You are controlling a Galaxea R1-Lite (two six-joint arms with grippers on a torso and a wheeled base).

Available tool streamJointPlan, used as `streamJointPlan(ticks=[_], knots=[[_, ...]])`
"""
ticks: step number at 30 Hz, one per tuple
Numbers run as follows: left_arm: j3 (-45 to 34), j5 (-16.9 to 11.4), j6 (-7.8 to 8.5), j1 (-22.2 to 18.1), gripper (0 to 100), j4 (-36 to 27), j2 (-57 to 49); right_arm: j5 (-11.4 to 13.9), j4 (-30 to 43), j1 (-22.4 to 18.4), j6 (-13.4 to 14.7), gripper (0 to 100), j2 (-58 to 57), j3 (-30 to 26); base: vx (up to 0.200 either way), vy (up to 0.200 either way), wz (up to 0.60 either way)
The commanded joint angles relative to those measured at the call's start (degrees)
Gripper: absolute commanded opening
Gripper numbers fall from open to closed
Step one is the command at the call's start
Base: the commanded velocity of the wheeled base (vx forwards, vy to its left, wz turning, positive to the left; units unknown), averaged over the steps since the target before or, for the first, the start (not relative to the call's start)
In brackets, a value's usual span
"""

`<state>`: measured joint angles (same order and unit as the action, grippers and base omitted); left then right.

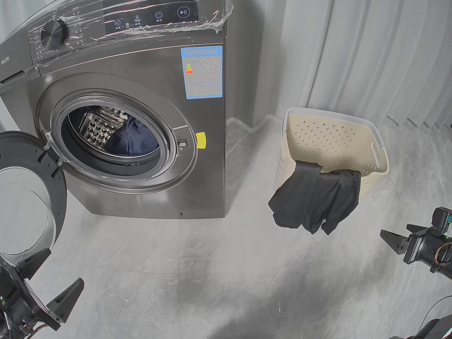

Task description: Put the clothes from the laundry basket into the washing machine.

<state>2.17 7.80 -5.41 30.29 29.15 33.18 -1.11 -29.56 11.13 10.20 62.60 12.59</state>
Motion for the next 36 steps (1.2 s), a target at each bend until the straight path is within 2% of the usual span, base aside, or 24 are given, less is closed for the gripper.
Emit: streamJointPlan(ticks=[1, 3, 9, 25, 30, 33, 36], knots=[[-0.06, 0.02, -0.12, -0.15, 100, -0.06, 0.30, 0.05, 0.03, 0.03, -0.01, 100, 0.33, -0.02, 0.200, 0.000, 0.00], [-0.06, 0.02, -0.12, -0.24, 100, 0.12, 0.30, 0.05, -0.06, 0.03, -0.10, 100, 0.42, 0.15, 0.200, 0.000, 0.00], [0.29, 0.11, 0.14, -0.15, 100, -0.14, 0.48, 0.05, -0.06, 0.03, -0.27, 100, 2.53, 1.12, 0.000, 0.000, 0.00], [-0.15, 0.20, 0.49, -0.24, 100, -0.23, 0.57, 0.05, -0.23, 0.12, -0.10, 100, 13.16, 4.11, 0.000, -0.200, 0.00], [-0.15, 0.20, 0.14, -0.24, 100, -0.23, 0.57, 0.05, -5.59, 0.30, -0.71, 100, 17.38, 3.32, 0.000, -0.200, 0.00], [-0.15, 0.11, -0.04, -0.24, 100, -0.14, 0.39, 0.05, -6.82, 1.00, -0.62, 100, 18.96, 3.32, 0.000, -0.200, 0.00], [-0.15, 0.11, -0.12, -0.24, 100, -0.14, 0.22, 0.14, -7.00, 1.88, -0.27, 100, 20.28, 3.32, 0.000, 0.000, 0.00]])
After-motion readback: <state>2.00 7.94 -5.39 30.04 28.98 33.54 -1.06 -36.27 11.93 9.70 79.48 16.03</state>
